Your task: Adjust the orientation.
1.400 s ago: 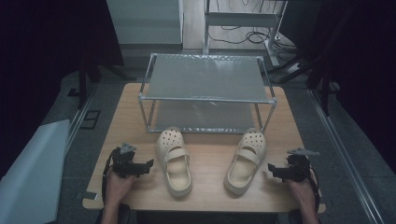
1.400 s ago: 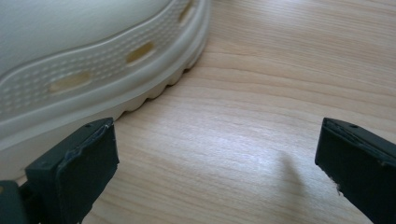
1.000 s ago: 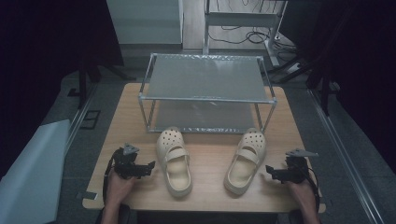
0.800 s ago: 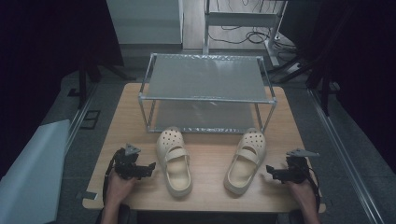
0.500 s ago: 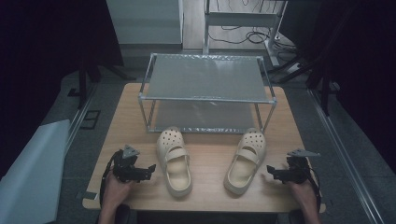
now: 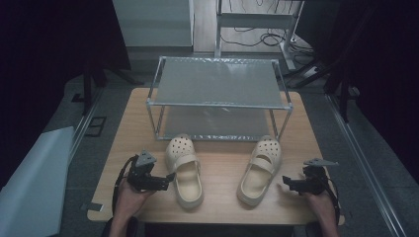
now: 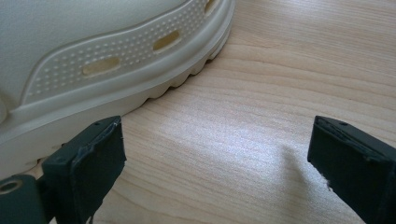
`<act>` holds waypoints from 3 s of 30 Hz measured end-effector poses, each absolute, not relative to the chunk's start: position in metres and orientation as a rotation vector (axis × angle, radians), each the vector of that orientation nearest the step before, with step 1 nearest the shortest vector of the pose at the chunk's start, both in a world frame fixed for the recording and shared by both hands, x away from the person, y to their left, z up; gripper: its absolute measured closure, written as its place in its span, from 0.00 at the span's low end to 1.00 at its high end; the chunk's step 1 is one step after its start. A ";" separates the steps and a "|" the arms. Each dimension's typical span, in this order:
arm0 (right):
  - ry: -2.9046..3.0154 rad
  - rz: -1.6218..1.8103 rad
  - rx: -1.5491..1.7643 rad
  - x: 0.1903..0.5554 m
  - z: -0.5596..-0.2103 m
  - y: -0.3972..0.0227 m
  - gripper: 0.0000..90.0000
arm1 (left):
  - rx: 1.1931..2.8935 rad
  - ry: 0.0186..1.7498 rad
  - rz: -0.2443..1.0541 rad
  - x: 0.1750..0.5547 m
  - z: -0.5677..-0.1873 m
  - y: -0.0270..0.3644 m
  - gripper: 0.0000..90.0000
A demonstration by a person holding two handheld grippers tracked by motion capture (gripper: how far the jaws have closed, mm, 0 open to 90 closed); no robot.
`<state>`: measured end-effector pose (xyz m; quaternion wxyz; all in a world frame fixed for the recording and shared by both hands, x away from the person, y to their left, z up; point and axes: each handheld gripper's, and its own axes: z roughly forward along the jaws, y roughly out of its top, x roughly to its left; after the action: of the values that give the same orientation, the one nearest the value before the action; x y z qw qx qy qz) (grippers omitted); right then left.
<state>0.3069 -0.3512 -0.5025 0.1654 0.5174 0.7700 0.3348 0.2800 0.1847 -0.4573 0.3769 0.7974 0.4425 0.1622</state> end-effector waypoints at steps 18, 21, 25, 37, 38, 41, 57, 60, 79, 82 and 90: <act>2.213 0.945 1.470 0.307 -0.503 -0.349 0.07 | 2.058 1.194 0.376 0.296 -0.463 0.164 0.06; 2.214 0.946 1.470 0.307 -0.503 -0.349 0.07 | 2.086 1.218 0.371 0.299 -0.470 0.157 0.07; 2.220 0.942 1.470 0.307 -0.504 -0.348 0.07 | 2.119 1.245 0.371 0.302 -0.477 0.148 0.08; 2.231 0.946 1.471 0.307 -0.505 -0.349 0.09 | 2.179 1.295 0.436 0.298 -0.479 0.156 0.14; 2.233 0.946 1.470 0.307 -0.505 -0.349 0.09 | 2.178 1.304 0.447 0.297 -0.479 0.158 0.15; 2.236 0.942 1.473 0.307 -0.505 -0.348 0.10 | 2.176 1.333 0.471 0.297 -0.478 0.167 0.15; 2.241 0.942 1.477 0.307 -0.506 -0.348 0.10 | 2.157 1.402 0.523 0.300 -0.476 0.208 0.18; 2.245 0.939 1.475 0.307 -0.506 -0.348 0.10 | 2.161 1.370 0.497 0.302 -0.475 0.202 0.23; 2.249 0.922 1.479 0.307 -0.507 -0.347 0.11 | 2.192 1.366 0.312 0.327 -0.475 0.190 0.76; 2.248 0.922 1.480 0.307 -0.507 -0.347 0.11 | 2.184 1.366 0.281 0.330 -0.475 0.193 0.78; 2.245 0.924 1.481 0.307 -0.506 -0.347 0.11 | 2.066 1.399 0.154 0.335 -0.479 0.216 0.84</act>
<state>0.3070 -0.3468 -0.5065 0.1484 0.5151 0.7807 0.3212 0.3349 0.2160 -0.4788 0.3153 0.7844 0.5309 0.0585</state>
